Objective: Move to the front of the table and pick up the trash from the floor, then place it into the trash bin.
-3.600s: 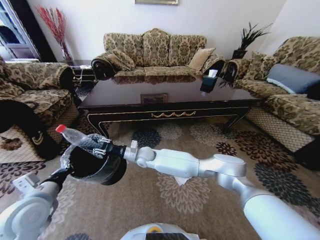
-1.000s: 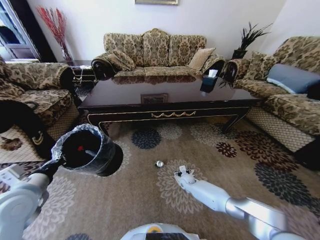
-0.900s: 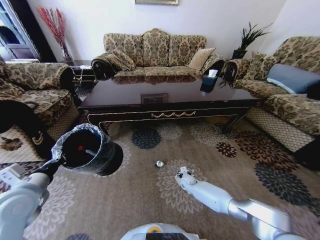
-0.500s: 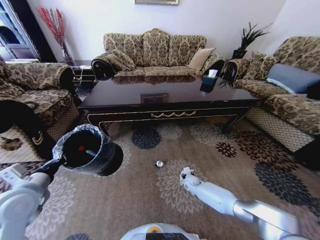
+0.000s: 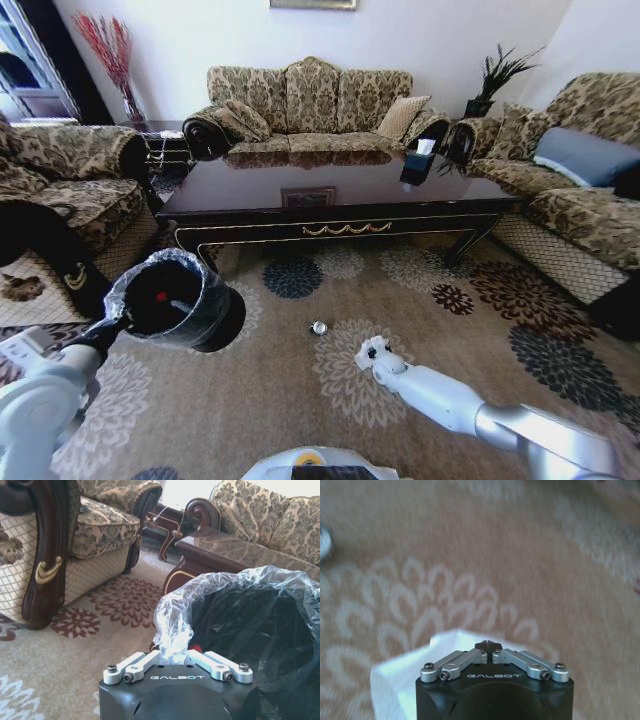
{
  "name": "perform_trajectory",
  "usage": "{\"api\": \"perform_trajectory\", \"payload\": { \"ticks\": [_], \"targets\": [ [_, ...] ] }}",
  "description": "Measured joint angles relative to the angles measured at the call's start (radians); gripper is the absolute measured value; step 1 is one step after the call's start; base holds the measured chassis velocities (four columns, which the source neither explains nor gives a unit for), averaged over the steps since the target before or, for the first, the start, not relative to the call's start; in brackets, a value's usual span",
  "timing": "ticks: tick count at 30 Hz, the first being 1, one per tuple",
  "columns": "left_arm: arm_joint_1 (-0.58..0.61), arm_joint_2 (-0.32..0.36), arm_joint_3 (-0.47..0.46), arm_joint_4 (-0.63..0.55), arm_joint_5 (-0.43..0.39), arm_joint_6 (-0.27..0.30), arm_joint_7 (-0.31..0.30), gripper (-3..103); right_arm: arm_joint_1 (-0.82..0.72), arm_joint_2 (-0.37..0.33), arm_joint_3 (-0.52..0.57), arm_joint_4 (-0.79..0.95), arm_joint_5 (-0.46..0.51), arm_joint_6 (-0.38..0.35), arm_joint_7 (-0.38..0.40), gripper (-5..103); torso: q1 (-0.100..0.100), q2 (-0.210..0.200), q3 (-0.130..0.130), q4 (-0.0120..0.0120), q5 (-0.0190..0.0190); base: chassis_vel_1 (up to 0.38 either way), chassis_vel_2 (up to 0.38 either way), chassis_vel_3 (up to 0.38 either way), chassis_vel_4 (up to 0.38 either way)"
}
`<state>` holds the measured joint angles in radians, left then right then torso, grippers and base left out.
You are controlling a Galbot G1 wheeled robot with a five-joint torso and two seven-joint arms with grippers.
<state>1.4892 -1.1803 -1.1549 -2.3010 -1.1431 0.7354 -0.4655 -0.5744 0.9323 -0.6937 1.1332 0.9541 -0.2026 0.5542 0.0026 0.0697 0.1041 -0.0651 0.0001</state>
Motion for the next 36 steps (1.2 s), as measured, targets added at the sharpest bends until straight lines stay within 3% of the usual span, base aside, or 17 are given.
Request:
{"api": "perform_trajectory", "payload": {
  "ticks": [5,14,16,18,22,24,31,34,36],
  "targets": [
    [0.001,0.004,0.027,0.026,0.016,0.0,0.003,3,0.022,-0.038,0.017,0.042,-0.035,0.058,-0.054,0,0.0,0.0,0.0,0.0,-0.0001,0.0,0.0,0.0,0.0],
    [-0.003,0.03,0.048,0.056,0.024,0.0,0.003,3,-0.003,-0.054,0.094,0.021,-0.04,0.035,-0.076,-3,0.0,0.0,0.0,-0.0003,-0.0002,0.0,0.0,0.0,0.0],
    [0.0,0.04,0.043,0.06,0.023,0.0,0.002,3,-0.024,-0.038,0.125,0.003,-0.031,0.031,-0.075,7,0.0,0.0,0.0,-0.0002,0.0001,0.0,0.0,0.0,0.0],
    [0.002,0.044,0.041,0.06,0.023,0.0,0.002,3,-0.033,-0.028,0.137,-0.003,-0.024,0.031,-0.073,7,0.0,0.0,0.0,-0.0001,-0.0001,0.0,0.0,0.0,0.0],
    [0.002,0.049,0.041,0.055,0.022,0.0,-0.001,3,-0.05,0.004,0.151,-0.018,-0.01,0.043,-0.081,28,0.0,0.0,0.0,0.0002,-0.0002,0.0,0.0,0.0,0.0],
    [0.003,0.049,0.042,0.053,0.022,0.0,-0.002,3,-0.054,0.012,0.151,-0.021,-0.008,0.042,-0.08,28,0.0,0.0,0.0,0.0001,0.0,0.0,0.0,0.0,0.0],
    [0.002,0.047,0.038,0.046,0.021,0.0,-0.003,3,-0.07,0.026,0.123,-0.046,-0.054,0.023,-0.071,61,0.0,0.0,0.0,-0.0001,-0.0003,0.0,0.0,0.0,0.0],
    [0.0,0.048,0.034,0.045,0.018,0.0,-0.003,3,-0.069,0.027,0.116,-0.053,-0.054,0.023,-0.07,66,0.0,0.0,0.0,-0.0001,0.0,0.0,0.0,0.0,0.0],
    [-0.005,0.047,0.032,0.035,0.013,0.0,-0.003,3,-0.066,0.028,0.108,-0.056,-0.05,0.024,-0.067,77,0.0,0.0,0.0,0.0002,-0.0003,0.0,0.0,0.0,0.0]
  ]
}}
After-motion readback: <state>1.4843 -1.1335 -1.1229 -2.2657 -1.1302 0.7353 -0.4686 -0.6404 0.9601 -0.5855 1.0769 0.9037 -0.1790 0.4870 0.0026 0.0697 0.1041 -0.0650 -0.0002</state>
